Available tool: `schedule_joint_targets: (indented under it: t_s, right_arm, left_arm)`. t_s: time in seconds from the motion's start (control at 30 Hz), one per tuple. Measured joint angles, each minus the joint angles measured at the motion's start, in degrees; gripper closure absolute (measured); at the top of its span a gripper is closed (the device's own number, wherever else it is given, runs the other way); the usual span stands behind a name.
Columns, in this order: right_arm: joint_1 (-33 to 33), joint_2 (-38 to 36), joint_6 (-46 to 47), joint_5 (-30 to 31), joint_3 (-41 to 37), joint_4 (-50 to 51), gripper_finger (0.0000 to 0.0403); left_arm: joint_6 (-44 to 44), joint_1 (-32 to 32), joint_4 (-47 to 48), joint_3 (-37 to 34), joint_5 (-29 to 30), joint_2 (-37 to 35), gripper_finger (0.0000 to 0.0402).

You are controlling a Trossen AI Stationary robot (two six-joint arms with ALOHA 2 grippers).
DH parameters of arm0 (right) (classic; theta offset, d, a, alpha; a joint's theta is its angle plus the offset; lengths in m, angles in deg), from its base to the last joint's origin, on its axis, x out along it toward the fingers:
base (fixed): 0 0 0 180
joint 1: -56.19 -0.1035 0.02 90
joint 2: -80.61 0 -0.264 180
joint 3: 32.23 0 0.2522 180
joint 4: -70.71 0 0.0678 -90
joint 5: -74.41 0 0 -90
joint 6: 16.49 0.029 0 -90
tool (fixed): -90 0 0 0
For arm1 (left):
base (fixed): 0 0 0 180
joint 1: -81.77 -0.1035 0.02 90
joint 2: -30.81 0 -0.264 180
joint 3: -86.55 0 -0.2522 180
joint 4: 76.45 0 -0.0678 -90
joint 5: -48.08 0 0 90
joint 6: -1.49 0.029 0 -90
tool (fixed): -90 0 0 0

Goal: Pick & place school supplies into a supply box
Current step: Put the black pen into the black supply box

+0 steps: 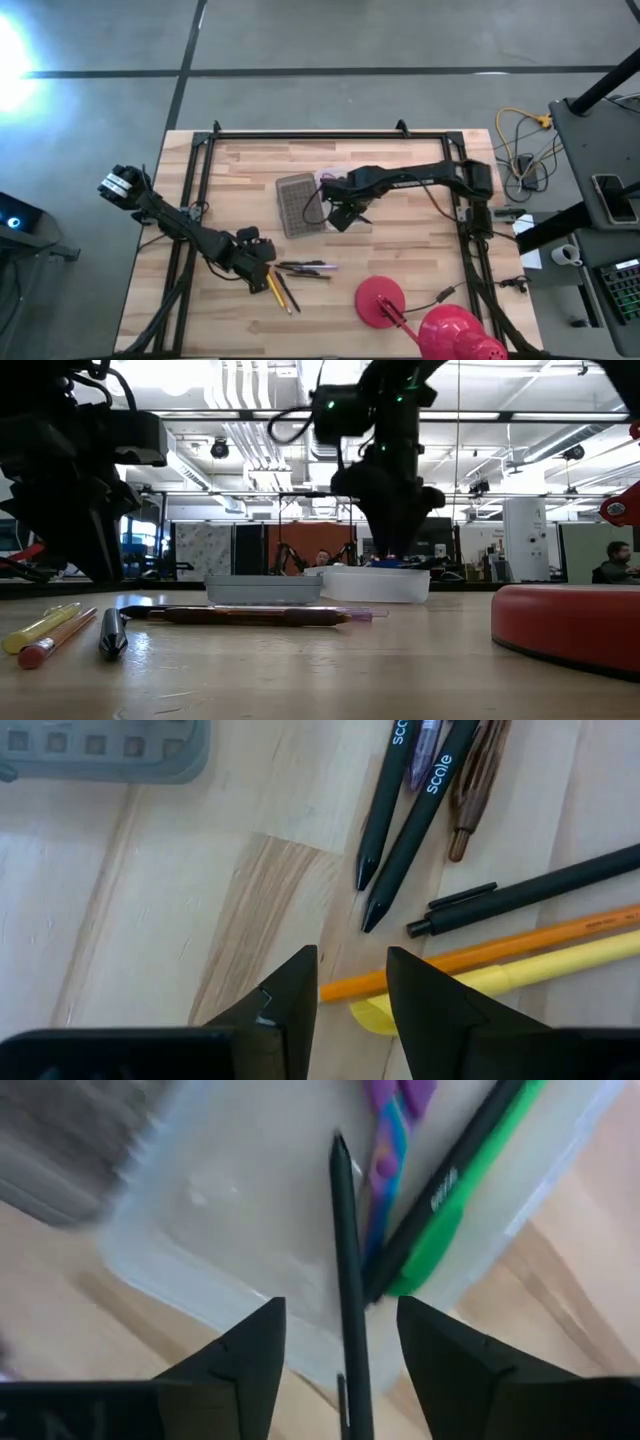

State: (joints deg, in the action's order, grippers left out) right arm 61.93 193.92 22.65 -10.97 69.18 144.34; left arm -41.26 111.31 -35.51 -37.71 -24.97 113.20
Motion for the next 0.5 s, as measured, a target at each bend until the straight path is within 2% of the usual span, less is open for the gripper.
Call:
schedule_joint_targets:
  t_s: [0.13, 0.3, 0.5]
  right_arm:
    - [0.4, 4.5, -3.7, -0.1, 4.1, 7.4, 0.0223]
    - [0.2, 6.5, -6.4, -0.1, 6.5, 7.9, 0.0244]
    - [0.5, 6.8, -7.7, -0.2, 6.6, 7.9, 0.0288]
  left_arm:
    - [-1.6, 0.0, 0.0, 0.0, 0.0, 0.0, 0.0295]
    - [-3.7, 0.0, 0.0, 0.0, 0.0, 0.0, 0.0295]
    - [-4.8, 0.0, 0.0, 0.0, 0.0, 0.0, 0.0295]
